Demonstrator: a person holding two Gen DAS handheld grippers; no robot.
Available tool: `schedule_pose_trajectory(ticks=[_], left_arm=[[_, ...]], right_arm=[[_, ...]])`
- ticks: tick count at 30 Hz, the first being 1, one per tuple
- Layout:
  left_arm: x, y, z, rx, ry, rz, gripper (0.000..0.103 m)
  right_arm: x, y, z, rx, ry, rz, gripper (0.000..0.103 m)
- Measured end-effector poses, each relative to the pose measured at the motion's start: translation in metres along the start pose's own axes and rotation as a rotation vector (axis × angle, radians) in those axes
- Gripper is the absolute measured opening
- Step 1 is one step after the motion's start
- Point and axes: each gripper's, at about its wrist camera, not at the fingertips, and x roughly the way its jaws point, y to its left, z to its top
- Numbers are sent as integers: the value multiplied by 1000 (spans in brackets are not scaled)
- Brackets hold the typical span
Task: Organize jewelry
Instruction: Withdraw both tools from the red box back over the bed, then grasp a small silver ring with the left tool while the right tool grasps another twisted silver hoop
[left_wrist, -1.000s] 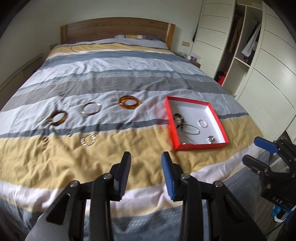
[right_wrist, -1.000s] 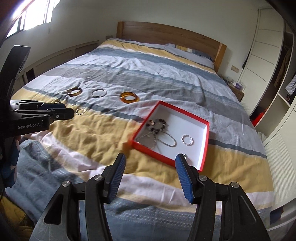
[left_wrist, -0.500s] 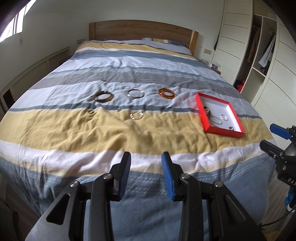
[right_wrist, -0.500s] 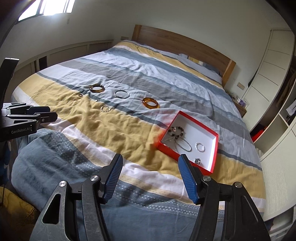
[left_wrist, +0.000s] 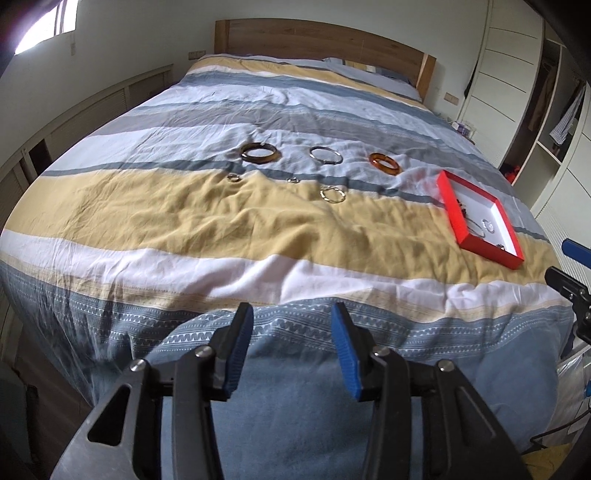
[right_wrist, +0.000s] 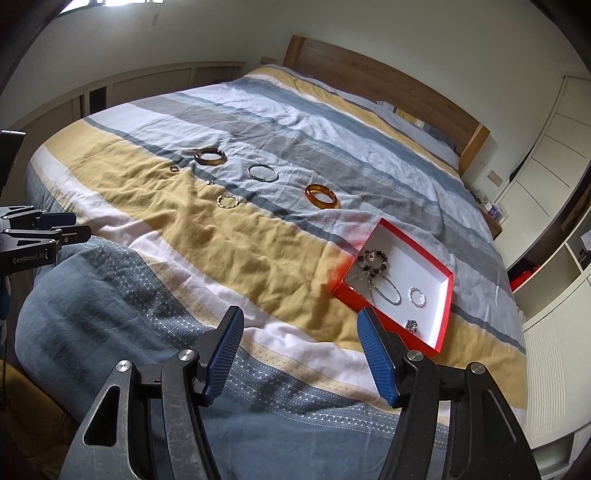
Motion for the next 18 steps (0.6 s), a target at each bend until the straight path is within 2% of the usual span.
schedule_pose_trajectory(ticks=[7, 15, 18], left_arm=[[27, 13, 4, -32, 37, -9, 42], [65, 42, 22, -56, 60, -1, 42], [83, 58, 39, -56, 55, 7, 42]], right_arm=[[21, 3, 9, -4, 21, 53, 63], [64, 7, 41, 69, 19, 212, 63], [90, 15, 58, 74, 30, 257, 57]])
